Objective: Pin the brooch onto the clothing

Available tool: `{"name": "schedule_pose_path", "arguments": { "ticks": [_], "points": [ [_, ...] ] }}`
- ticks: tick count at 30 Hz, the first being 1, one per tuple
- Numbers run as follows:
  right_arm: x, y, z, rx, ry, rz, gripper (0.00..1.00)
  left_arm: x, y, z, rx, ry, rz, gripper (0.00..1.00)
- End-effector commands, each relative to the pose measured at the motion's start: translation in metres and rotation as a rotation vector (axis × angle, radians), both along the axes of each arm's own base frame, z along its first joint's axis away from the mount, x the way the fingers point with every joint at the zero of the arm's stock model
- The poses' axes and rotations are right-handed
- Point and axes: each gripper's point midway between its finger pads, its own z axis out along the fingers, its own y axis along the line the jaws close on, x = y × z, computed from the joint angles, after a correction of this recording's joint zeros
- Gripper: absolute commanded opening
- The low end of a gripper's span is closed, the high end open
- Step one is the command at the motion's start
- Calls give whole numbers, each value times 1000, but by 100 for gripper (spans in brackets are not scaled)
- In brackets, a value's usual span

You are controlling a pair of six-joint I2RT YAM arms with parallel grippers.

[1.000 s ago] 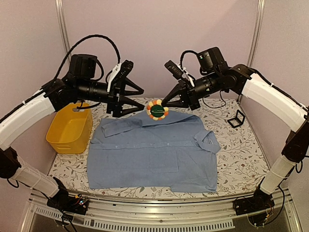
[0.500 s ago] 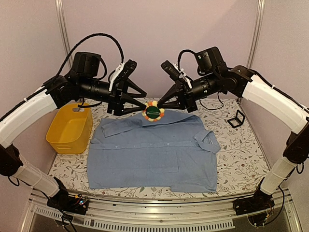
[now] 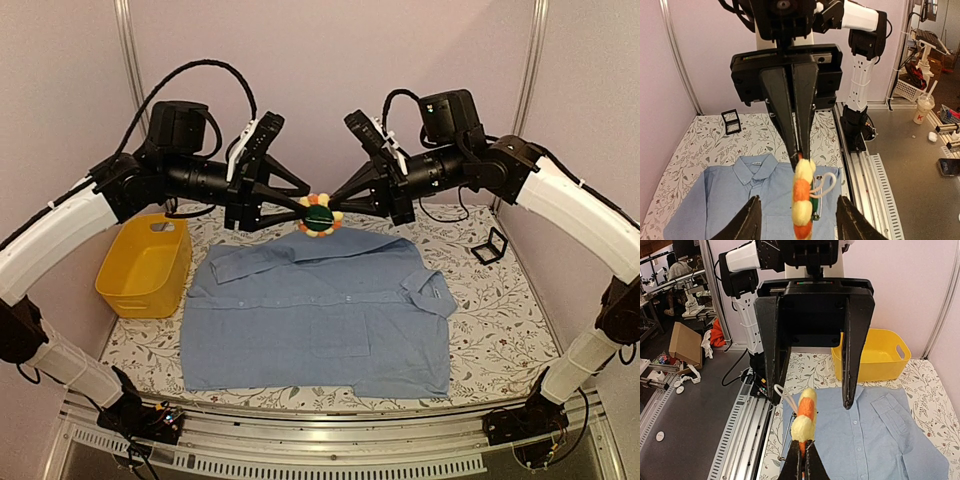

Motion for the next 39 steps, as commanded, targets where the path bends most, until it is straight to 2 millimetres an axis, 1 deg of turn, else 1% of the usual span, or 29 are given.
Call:
{"name": "schedule_pose_path", "arguments": {
  "ticks": [1,5,9,10,11,12,13,14,15,18,19,20,21,24,25,26,28,30,31,33,34,35,36,38,39],
  "points": [
    [-3,0,6,17,-34,-3,0,0,-11,4,-3,5,-28,48],
    [-4,-1,6,19,-35,-1,0,1,-14,3,0,6,-37,39],
    [-4,-1,5,14,-38,-10,0,-1,-16,1,2,8,-45,36],
    [-3,-1,5,15,-40,-10,0,-1,-16,0,4,11,-46,34],
    [-3,0,4,14,-40,-11,0,-1,-16,0,5,9,-46,31],
    [-4,0,5,15,-41,-10,0,-2,-16,0,6,11,-48,25],
    [-3,0,5,16,-44,-12,0,-2,-16,1,5,10,-47,16],
    [-3,-1,4,14,-45,-16,0,-2,-16,1,5,9,-48,11],
    [-2,0,3,13,-46,-20,0,-3,-16,1,2,7,-49,1],
    [1,0,1,10,-50,-40,0,-4,-15,2,-13,5,-46,0],
    [3,-1,2,14,-54,-54,2,-4,-15,1,-21,14,-43,0],
    [6,-2,3,19,-60,-78,9,-4,-16,2,-36,13,-41,0],
    [11,-2,5,31,-76,-108,13,-4,-15,3,-49,12,-37,0],
    [22,-11,15,84,-114,-212,33,-2,-15,14,-116,-20,-12,0],
    [20,-16,23,118,-124,-228,40,0,-13,20,-148,-33,6,0],
    [20,-19,18,131,-120,-237,48,2,-12,24,-177,-47,26,0],
    [17,-25,21,193,-120,-247,62,5,-8,34,-231,-75,70,0],
    [12,-33,29,273,-123,-263,72,11,-4,44,-294,-103,118,0],
    [13,-35,28,309,-130,-277,77,14,-2,49,-324,-110,143,0],
    [16,-38,32,395,-128,-309,96,16,1,56,-384,-116,169,0],
    [16,-36,34,432,-105,-304,99,16,3,59,-414,-108,176,0],
    [16,-34,38,464,-82,-293,99,15,4,63,-442,-111,173,0],
    [19,-28,37,477,-64,-281,99,14,4,67,-466,-112,166,0],
    [19,-15,43,508,-35,-249,96,13,2,72,-498,-104,145,0],
    [20,-8,41,510,-21,-225,93,13,0,71,-504,-97,136,0]
  ]
}}
